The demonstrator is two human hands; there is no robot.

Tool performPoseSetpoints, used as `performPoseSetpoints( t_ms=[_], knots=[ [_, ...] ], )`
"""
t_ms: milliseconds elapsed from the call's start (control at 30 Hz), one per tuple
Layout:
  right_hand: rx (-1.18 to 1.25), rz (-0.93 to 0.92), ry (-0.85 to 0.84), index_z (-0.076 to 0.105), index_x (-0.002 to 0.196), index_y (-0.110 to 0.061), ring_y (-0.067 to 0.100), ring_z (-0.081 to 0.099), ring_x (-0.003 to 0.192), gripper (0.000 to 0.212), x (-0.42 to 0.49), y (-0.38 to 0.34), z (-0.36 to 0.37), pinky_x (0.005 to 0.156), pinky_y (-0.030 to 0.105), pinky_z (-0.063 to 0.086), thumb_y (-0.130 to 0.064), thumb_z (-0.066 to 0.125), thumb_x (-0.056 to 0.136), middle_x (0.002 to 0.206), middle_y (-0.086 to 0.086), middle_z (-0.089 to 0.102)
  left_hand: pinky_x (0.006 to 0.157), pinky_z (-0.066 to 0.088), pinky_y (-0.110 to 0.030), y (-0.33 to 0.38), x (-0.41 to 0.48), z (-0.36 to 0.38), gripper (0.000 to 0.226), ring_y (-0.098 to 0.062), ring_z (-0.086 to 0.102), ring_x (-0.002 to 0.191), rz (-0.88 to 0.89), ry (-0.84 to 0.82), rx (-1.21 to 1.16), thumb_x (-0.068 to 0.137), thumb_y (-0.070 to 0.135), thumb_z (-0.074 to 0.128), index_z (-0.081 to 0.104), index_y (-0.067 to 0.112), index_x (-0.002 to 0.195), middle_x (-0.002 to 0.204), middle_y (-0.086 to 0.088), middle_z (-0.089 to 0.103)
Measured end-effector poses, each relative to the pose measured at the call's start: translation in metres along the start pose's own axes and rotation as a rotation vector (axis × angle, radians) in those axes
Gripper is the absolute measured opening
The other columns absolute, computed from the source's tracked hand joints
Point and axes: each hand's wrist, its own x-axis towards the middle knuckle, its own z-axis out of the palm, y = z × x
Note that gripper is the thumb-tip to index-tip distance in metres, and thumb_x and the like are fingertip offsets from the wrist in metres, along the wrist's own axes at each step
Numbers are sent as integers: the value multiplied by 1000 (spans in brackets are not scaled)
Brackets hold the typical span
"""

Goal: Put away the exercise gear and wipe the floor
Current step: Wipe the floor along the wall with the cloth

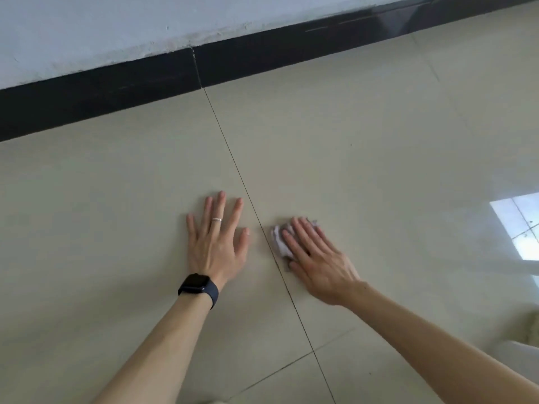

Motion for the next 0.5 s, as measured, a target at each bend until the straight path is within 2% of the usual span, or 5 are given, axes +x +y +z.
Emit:
performPoseSetpoints(
  t_ms=[167, 233, 300, 400, 500],
  knots=[
    [221, 810, 106, 10, 159, -12, 31, -6, 153, 66, -23, -18, 12, 122, 54, 8, -46, 17, 102, 165, 17, -1, 119, 12, -60, 0, -18, 4, 66, -27, 11, 152, -28, -49, 11, 96, 55, 31, 20, 32, 157, 166, -2, 11],
    [193, 683, 116, 14, 159, -13, 32, -3, 153, 64, -50, -80, 24, 122, 53, 10, -42, 25, 103, 165, 18, 3, 118, 11, -61, 0, -18, 4, 66, -28, 11, 152, -18, -60, -10, 96, 55, 29, 20, 31, 157, 166, -3, 12],
    [155, 331, 54, 19, 158, -14, 34, 2, 153, 61, -87, -131, 29, 121, 52, 14, -39, 33, 104, 165, 18, 8, 118, 11, -61, -1, -21, 4, 66, -28, 12, 152, -19, -59, -14, 96, 55, 27, 20, 31, 157, 166, -4, 12],
    [103, -11, -8, 20, 158, -16, 31, 8, 153, 60, -111, -119, 33, 123, 49, 16, -39, 36, 106, 165, 15, 13, 118, 11, -60, -3, -19, 2, 67, -27, 11, 152, -18, -73, 6, 96, 58, 24, 17, 32, 157, 166, -3, 11],
    [69, 210, 25, 18, 159, -16, 26, 1, 154, 58, -100, -62, 32, 121, 51, 19, -39, 28, 106, 165, 13, 12, 119, 10, -58, -5, -15, -2, 67, -26, 8, 153, -7, -95, 3, 96, 58, 23, 15, 33, 158, 166, -2, 8]
  ],
)
